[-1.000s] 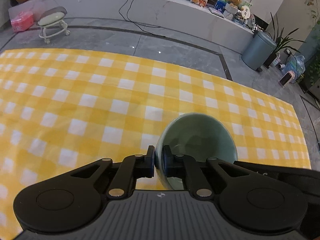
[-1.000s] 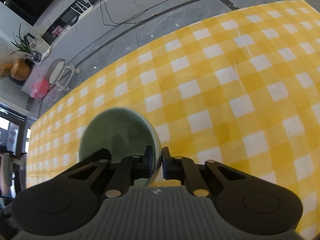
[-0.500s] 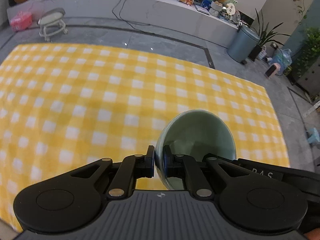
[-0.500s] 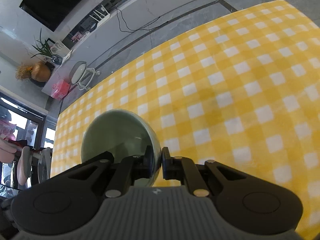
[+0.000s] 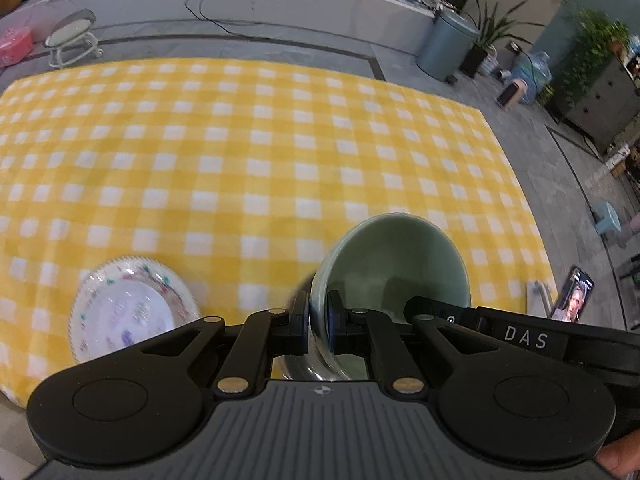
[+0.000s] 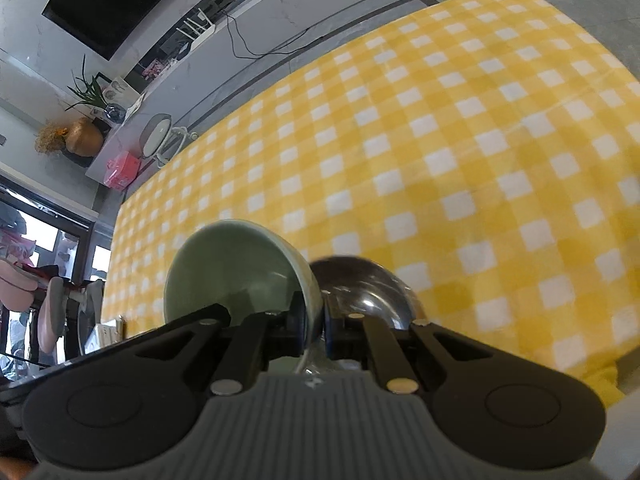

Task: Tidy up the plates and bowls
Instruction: 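Lift the pale green bowl and carry it over the orange bowl, then lower the pale green bowl into the orange bowl and open the left gripper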

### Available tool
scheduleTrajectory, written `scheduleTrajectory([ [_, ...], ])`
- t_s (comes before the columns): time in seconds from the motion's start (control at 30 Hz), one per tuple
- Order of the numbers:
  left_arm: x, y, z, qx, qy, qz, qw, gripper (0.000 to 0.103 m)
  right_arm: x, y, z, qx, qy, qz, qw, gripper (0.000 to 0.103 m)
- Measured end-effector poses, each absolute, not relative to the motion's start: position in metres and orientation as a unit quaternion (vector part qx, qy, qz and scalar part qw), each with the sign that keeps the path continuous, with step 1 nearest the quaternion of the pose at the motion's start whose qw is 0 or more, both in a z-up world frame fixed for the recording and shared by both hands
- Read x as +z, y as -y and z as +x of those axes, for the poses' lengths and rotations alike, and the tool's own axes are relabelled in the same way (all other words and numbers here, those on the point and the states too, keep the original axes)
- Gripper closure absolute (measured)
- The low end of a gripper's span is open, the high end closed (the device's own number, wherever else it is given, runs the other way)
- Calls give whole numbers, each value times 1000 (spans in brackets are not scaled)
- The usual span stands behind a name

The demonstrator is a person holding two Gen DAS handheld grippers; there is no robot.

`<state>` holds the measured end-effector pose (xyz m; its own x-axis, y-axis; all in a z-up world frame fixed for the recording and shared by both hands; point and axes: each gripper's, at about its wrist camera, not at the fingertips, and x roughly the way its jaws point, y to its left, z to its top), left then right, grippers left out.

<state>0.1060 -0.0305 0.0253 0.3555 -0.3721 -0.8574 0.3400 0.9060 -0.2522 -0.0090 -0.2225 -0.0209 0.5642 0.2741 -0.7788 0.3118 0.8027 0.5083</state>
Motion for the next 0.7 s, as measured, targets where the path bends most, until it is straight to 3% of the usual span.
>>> scheduleTrajectory([
  [0.7, -20, 51, 108, -228, -580, 55, 780, 93, -60, 230, -4, -17, -519, 259, 815, 99],
])
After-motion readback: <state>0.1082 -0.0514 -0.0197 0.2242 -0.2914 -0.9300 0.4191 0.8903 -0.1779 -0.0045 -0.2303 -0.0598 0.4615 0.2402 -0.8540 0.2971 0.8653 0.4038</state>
